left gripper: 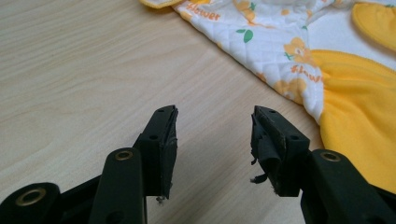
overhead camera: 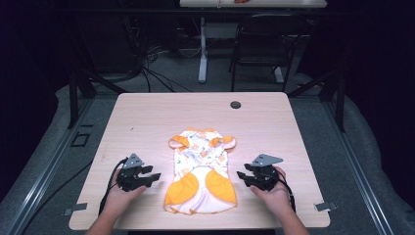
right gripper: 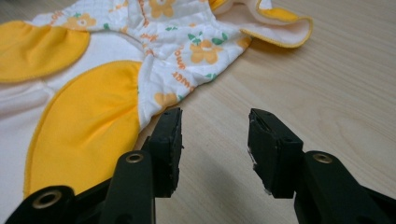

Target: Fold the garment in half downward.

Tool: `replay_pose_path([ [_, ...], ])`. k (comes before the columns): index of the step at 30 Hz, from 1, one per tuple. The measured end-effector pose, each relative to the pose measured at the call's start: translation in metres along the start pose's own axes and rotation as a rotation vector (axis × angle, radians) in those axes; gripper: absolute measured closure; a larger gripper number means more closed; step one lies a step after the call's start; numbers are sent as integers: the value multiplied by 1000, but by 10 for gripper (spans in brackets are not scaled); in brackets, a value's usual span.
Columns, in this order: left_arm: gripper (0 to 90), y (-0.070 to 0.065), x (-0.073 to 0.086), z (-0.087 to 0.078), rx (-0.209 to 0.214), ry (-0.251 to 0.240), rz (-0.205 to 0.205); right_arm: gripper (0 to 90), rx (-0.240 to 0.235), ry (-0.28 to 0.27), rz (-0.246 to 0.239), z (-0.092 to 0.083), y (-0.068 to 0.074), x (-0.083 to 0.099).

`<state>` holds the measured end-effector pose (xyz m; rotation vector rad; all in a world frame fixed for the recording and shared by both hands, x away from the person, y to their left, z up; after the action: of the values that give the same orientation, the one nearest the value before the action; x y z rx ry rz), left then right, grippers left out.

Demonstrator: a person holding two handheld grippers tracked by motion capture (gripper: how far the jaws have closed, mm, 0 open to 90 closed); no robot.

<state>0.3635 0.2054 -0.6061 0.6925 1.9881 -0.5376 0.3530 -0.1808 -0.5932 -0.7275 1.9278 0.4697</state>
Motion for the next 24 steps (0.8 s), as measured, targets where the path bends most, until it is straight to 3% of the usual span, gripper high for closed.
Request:
replay_pose_path([
  [6, 510, -1, -1, -2, -5, -9, 3, 528, -27, 8, -17, 3, 5, -1],
  [7, 514, -2, -2, -2, 5, -15, 0, 509, 18, 14, -34, 6, 5, -1],
  [9, 518, -3, -2, -1, 15, -22, -11, 590, 6, 32, -50, 8, 7, -1],
  [12, 532, -4, -4, 1, 26, -25, -26, 596, 8, 43, -59, 11, 10, -4],
  [18, 541, -5, -11, 7, 22, -9, -19, 656, -23, 84, -21, 17, 12, -10],
  [24, 541, -5, -18, 11, 20, 3, -5, 617, -66, 98, 6, 22, 14, -19],
])
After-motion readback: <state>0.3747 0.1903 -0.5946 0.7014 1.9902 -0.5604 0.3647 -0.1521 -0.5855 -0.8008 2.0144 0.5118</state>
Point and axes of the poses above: each handheld gripper's, and its own axes: z roughly forward along the jaws, x roughly out of its underside, y roughly to its left, the point moved 5 cm from there along z, roughly forward along the jaws, and after that the axes turned 13 degrees about -y, right-handed, at the moved point
